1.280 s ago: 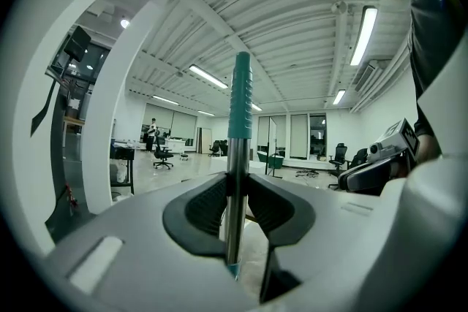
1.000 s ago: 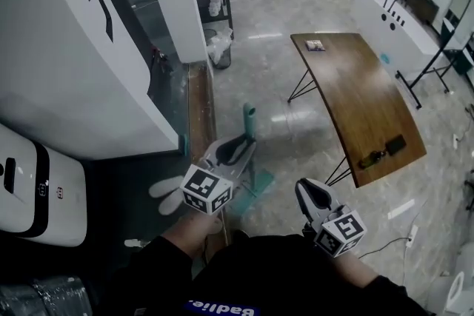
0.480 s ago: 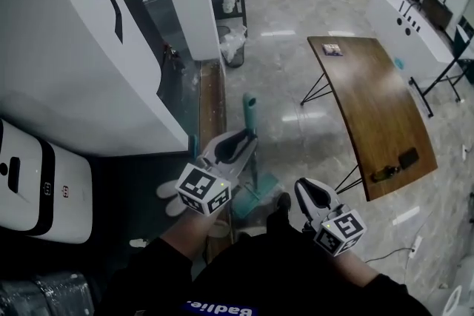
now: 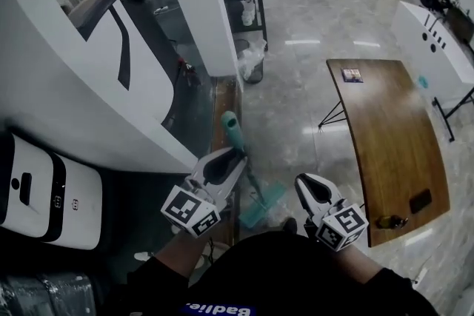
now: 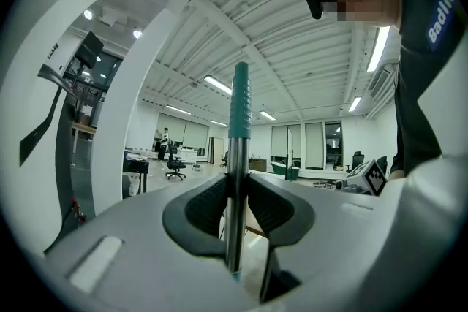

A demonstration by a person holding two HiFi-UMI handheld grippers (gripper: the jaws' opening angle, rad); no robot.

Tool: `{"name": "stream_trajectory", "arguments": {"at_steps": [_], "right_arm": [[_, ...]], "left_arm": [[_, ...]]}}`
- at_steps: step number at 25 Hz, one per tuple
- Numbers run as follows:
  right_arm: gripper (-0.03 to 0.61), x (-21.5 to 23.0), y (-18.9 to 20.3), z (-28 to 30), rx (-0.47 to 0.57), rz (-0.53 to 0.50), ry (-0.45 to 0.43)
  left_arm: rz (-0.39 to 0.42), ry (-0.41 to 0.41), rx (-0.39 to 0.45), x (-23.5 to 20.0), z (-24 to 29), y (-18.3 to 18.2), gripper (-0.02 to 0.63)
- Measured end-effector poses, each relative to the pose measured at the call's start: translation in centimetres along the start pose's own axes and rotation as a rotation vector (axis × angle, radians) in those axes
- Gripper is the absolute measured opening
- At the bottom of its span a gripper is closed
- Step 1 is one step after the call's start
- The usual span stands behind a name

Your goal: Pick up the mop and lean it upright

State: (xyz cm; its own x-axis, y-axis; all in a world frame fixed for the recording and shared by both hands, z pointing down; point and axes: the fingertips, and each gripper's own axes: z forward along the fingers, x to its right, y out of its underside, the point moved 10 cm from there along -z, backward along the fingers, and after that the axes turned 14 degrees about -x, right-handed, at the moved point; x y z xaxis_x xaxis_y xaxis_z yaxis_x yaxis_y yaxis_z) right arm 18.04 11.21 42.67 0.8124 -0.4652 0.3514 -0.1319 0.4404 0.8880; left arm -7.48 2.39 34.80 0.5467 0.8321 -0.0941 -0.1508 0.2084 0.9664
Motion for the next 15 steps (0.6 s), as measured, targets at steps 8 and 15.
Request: {"name": "stream_trajectory", "arguments": {"at_steps": [8, 15], "right_arm": [[0.038, 8.1, -4.0, 4.0, -0.06, 0.009, -0.049], [0.038, 12.3, -6.5, 8.6, -0.095, 0.013, 0.009]], "left_arm": [[-0.007, -0.071, 0.016, -5.0, 7.9, -3.1, 0.109], [-0.001, -0.018, 0.034, -11.6, 15.1, -4.6, 0.109]]}}
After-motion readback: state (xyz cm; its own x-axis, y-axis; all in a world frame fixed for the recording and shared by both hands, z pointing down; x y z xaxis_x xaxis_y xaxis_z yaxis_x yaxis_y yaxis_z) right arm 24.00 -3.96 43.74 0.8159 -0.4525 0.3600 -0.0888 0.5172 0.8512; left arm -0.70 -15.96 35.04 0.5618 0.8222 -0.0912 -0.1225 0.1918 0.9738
